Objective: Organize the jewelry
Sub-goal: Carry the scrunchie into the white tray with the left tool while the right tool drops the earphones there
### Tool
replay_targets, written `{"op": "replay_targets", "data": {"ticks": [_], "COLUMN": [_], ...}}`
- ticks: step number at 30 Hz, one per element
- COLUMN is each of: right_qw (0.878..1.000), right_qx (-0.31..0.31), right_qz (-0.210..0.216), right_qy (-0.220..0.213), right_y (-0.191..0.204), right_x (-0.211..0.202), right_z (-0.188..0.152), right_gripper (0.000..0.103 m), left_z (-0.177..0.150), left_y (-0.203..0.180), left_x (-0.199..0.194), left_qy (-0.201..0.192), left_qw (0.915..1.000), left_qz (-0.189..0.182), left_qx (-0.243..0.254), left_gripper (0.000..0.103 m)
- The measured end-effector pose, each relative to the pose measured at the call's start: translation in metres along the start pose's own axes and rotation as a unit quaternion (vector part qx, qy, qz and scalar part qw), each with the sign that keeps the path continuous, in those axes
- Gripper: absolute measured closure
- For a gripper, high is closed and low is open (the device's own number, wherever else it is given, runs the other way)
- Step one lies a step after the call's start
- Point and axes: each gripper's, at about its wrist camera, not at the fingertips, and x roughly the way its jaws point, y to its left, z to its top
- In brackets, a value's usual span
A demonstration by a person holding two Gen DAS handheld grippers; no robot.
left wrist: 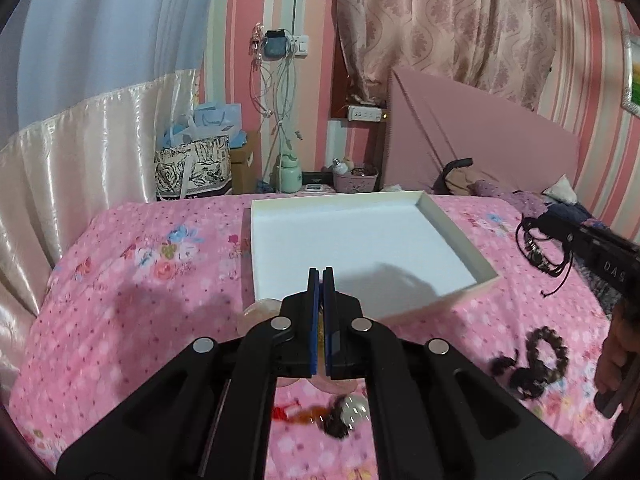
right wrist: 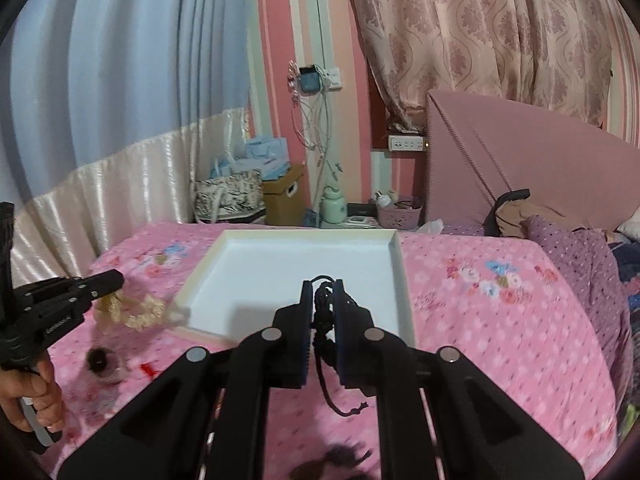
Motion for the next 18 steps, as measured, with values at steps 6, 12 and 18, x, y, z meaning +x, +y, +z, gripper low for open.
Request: {"op": "replay_targets", "data": {"ticks": [6, 12, 18], "right_qw": [0.999, 0.995, 0.989], "right_qx": [-0.010, -0.023, -0.012], "right_qz": [-0.017, -0.034, -0.049], "right_qy": [0.039, 0.089, 0.141], "right_y": [-0.012, -0.010, -0.015], "right_x": [0.045, 0.092, 0.129], "right_z": [0.011, 0.006, -0.009], "right_gripper": [0.094, 0.094, 0.094], "left_z": [0.010, 0.012, 0.003], "left_y": [0.001, 0.006, 0.014], "left_x": [0.043, 0.083, 0.115], "left_qy": [0.022, 0.048, 0.081], "left_qw": [0.9996, 0.9982, 0.9956], "left_qz": [0.019, 0.033, 0.040], "left_qx": [0.002, -0.010, -0.025], "left_gripper": [0.103, 0.103, 0.103]}}
